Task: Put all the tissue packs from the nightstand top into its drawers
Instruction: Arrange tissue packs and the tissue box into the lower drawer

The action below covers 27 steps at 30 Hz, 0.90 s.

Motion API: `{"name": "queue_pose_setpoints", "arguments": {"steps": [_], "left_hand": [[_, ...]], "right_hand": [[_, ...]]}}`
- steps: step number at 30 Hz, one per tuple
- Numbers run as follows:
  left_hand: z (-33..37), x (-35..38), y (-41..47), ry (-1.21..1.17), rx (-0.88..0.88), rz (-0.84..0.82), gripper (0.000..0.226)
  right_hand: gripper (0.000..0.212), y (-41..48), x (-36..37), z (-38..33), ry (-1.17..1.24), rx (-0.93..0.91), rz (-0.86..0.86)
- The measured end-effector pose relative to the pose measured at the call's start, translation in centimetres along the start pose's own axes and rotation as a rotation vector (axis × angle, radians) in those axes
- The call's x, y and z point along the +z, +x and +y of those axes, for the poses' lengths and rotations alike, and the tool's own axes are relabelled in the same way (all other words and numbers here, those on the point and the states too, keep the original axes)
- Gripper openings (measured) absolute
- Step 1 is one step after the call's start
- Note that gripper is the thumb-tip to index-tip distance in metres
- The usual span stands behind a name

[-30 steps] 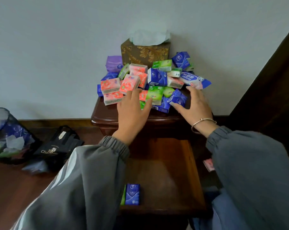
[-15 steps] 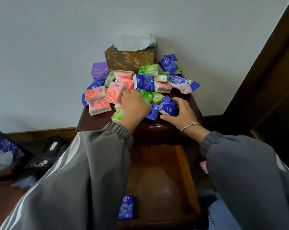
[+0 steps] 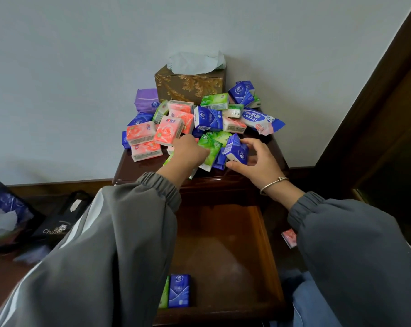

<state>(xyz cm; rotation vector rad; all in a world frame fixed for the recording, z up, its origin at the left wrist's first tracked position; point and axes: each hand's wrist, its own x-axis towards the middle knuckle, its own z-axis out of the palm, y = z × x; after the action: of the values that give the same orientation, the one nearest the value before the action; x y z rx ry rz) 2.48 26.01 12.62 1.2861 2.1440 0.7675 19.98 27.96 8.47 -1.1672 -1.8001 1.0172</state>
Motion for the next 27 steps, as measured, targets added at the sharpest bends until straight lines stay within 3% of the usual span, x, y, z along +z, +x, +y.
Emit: {"name": "queue_pose_setpoints", "arguments": {"steps": [4,9,12,15,17,20,22,27], "left_hand": [[-0.2,-0.5,-1.6,-0.393,-0.005,-0.032,0.018],[-1.4,-2.0,-5.6,-0.972,-0.064,-0.365,0.016],[-3.3,-3.1,-6.9,-1.149,-0.156,-0.447,0.037],[-5.0,-4.0,-8.3,-1.054,-0.075,-0.552,0.06],[-5.9,-3.8,-8.9,-0.985,-0.07,-0.514,0.053],[-8.3,-4.0,-8.9,-1.016,-0.145,-0.318,0.036],[-10.1,-4.7,-8.8,-1.027,-0.178,-0.207,0.033],[-13.2,-6.1,-8.6,-1.01,-0.193,-0.077,0.032]], "right_hand": [[0.069,-1.1,-0.2,-1.7,-0.064,-0.121,-0.044],[0.074,-2.5,0.6,-4.9,-0.194,-0.296,-0.103],[0.076,-3.3,1.6,-6.4,-0.266,-0.329,-0.156],[0.075,-4.1,3.2,-7.6,-0.385,-0.368,-0.219],[0.079,-4.8,4.6,-8.0,-0.38,-0.359,-0.289],[0.098,-5.0,5.6,-8.0,-0.116,-0.184,-0.494],[0.094,-4.8,5.9,-7.3,-0.07,-0.124,-0.539],[0.052,-1.8,7.5,-5.4,-0.451,-0.198,-0.15]]}}
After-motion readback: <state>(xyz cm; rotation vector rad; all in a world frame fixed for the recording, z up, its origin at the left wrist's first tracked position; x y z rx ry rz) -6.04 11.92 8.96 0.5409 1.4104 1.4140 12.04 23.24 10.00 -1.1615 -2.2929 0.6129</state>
